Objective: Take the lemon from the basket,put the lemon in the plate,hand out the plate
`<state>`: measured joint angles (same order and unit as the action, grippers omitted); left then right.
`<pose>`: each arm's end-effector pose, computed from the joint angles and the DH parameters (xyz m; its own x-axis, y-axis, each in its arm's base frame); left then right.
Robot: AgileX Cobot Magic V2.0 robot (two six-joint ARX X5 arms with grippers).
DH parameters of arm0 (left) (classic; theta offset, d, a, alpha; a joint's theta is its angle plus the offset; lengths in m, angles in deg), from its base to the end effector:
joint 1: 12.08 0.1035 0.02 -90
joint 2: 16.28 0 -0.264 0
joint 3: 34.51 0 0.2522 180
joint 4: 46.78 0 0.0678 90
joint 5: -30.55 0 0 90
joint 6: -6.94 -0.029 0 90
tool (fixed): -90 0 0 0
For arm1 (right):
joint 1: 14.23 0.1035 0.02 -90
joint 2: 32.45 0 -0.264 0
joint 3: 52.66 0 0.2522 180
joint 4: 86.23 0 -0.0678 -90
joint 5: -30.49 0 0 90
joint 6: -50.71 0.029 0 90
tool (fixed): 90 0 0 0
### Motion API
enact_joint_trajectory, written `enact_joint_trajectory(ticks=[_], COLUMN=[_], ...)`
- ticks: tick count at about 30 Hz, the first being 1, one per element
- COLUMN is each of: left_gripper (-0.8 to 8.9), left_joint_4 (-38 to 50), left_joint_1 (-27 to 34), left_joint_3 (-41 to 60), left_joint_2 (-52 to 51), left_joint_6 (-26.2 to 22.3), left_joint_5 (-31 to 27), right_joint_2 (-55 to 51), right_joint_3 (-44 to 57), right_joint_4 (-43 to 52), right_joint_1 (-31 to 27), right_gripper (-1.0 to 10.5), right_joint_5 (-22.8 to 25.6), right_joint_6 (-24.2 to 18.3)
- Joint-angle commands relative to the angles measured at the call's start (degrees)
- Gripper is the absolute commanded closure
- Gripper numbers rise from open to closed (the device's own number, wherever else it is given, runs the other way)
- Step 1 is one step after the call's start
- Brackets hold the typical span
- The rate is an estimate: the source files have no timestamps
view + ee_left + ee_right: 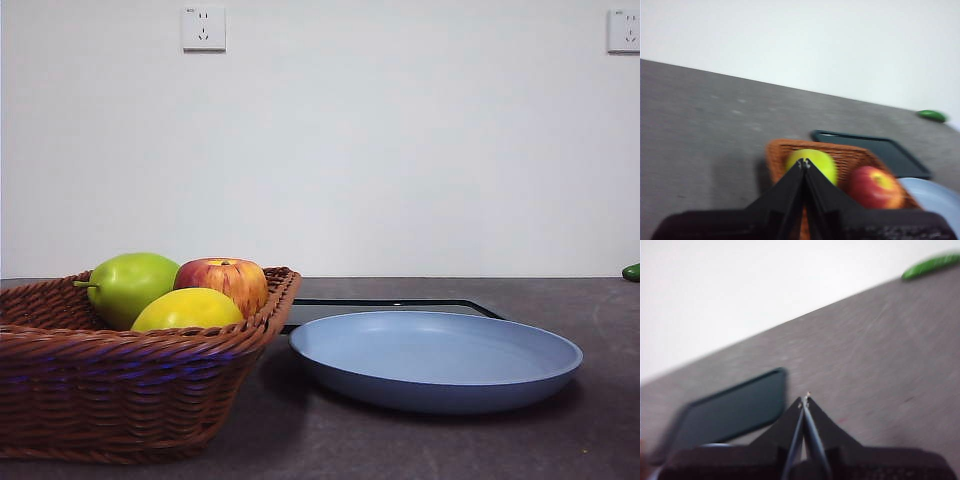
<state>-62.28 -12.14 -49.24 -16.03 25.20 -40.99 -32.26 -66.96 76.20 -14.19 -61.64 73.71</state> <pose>0.0955 -0.0093 0.1660 0.9481 -0.3176 -0.0169 0.2960 0.9005 -0.3186 0.0972 0.0011 0.1600 0.9975 0.0379 -0.0603 -0.0112 0.9199 0.3921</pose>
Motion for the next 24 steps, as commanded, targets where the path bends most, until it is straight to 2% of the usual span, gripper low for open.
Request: enact_joint_trajectory(ticks=[1,4,6,9,15,24], left_gripper=[8.09,8.09,8.09,8.09,8.07,8.07], left_joint_4=[0.17,-0.11,-2.60,-8.94,-18.14,-27.28], left_joint_1=[0.02,0.02,0.02,0.02,0.02,0.00], left_joint_3=[0.59,0.35,-1.07,-5.29,-15.28,-28.70], left_joint_2=[-0.15,-0.15,-0.13,0.02,3.54,16.79], left_joint_6=[5.22,9.03,10.05,9.51,5.22,-5.20], left_joint_5=[3.32,6.19,6.01,5.35,4.26,4.31], right_joint_2=[-0.20,-0.20,-0.20,-0.17,1.70,14.56], right_joint_3=[0.00,-0.17,-1.14,-4.79,-13.81,-29.68], right_joint_4=[0.63,0.35,-1.49,-8.24,-16.09,-25.99], right_joint_1=[0.11,0.11,0.11,0.09,0.11,0.11], right_gripper=[9.4,9.4,9.4,9.4,9.4,9.4], right_joint_5=[-6.38,-15.54,-19.08,-19.15,-18.91,-18.86], right_joint_6=[14.84,16.57,17.73,17.97,14.58,2.93])
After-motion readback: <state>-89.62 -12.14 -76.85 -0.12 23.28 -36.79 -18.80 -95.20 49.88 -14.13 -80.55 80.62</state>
